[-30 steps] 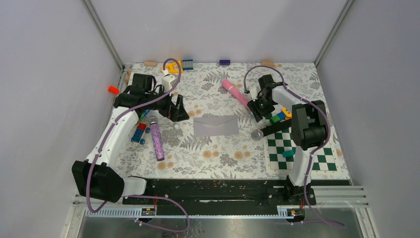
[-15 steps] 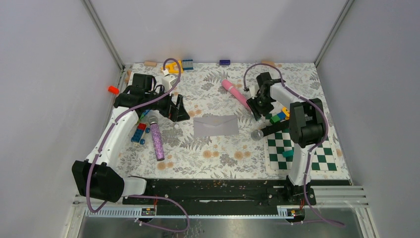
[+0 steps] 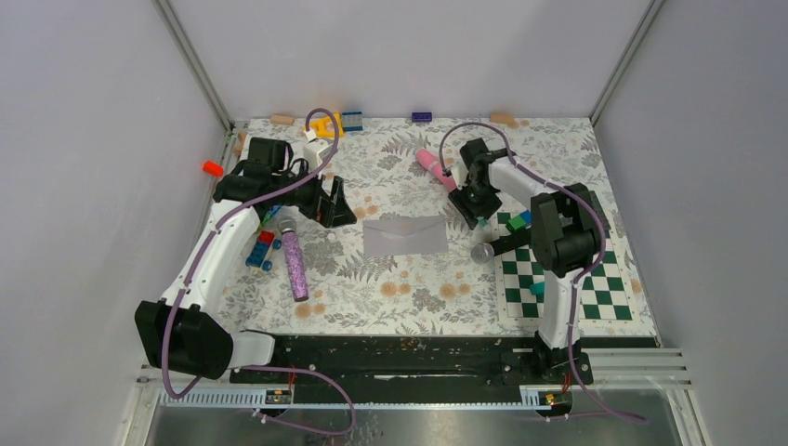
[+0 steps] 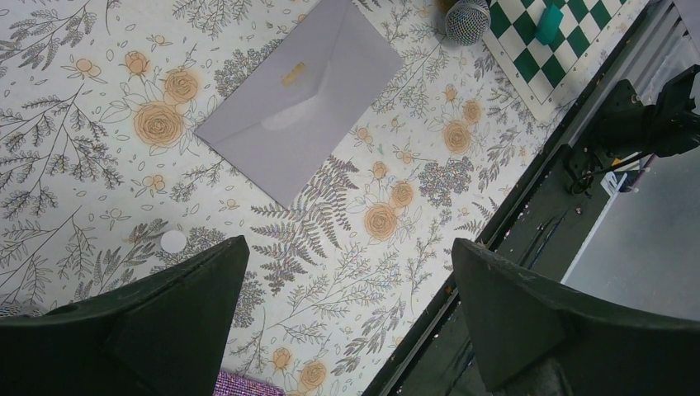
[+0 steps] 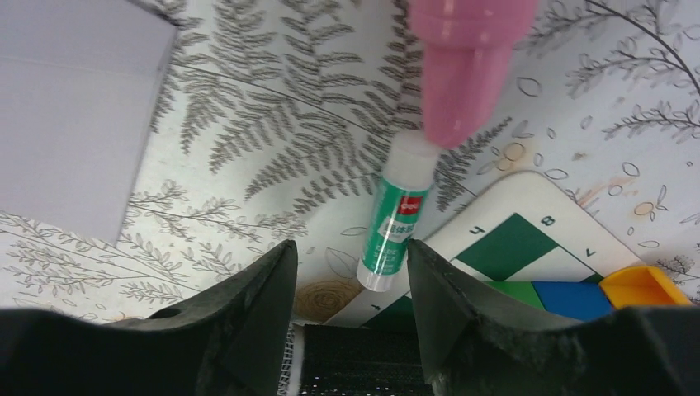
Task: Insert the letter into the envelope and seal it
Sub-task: Pick up the solid glue from the center of the board.
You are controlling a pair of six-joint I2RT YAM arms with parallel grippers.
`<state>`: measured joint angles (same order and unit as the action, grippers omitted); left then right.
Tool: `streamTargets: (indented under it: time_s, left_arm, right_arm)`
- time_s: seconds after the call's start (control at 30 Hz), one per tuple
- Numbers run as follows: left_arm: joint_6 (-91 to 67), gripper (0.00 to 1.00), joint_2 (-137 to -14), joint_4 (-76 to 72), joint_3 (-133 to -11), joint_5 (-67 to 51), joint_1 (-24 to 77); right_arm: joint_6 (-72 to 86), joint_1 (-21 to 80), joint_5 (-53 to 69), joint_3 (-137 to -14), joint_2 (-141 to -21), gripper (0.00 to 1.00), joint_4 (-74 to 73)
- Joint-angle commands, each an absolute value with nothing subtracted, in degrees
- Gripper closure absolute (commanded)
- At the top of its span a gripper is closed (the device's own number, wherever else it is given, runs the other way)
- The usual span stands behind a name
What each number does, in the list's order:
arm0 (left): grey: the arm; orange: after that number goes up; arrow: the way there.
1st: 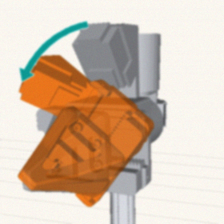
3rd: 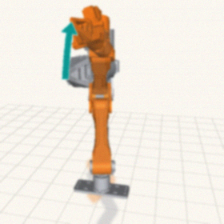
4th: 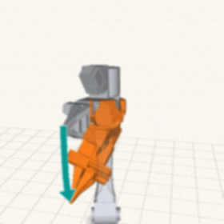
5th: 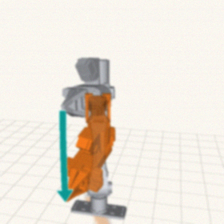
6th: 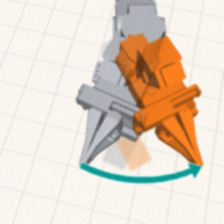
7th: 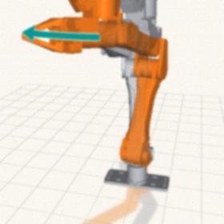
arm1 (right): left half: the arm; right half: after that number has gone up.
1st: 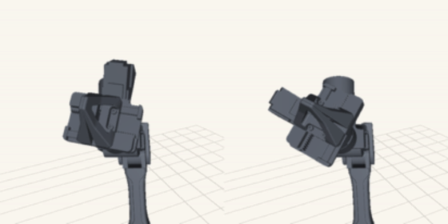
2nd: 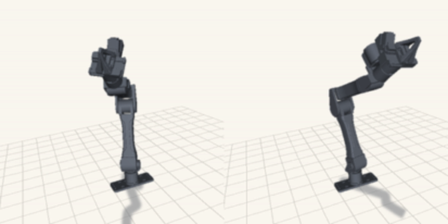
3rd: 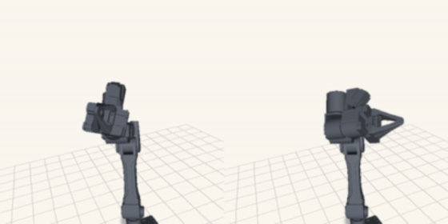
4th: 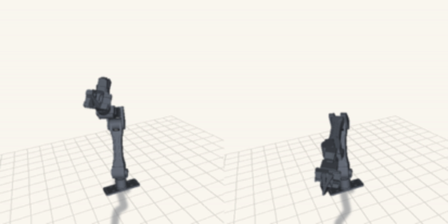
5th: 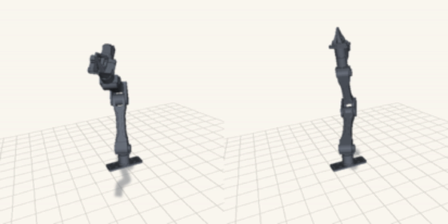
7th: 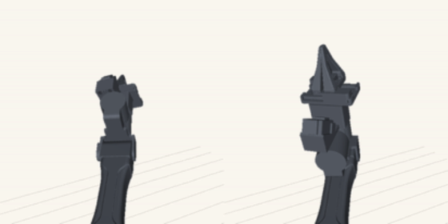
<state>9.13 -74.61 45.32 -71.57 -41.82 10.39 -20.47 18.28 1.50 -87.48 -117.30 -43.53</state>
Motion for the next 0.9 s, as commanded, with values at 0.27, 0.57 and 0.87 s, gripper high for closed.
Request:
streamTargets:
  time_s: [0.27,0.57,0.87]
  left_arm:
    - [10.02,0.01,-73.96,43.77,-71.68,-42.56,9.39]
    - [9.94,0.01,-73.91,43.33,-71.1,-44.13,8.05]
    - [9.93,0.01,-72.72,43.33,-70.8,-45.73,6.64]
  right_arm:
    - [-19.12,20.12,-2.74,-90.68,-118.5,0.43,-45.12]
    - [-17.87,17.05,2.39,-90.36,-117.89,0.43,-45.23]
    - [-17.67,16.33,4.12,-89.91,-117.57,0.44,-45.25]
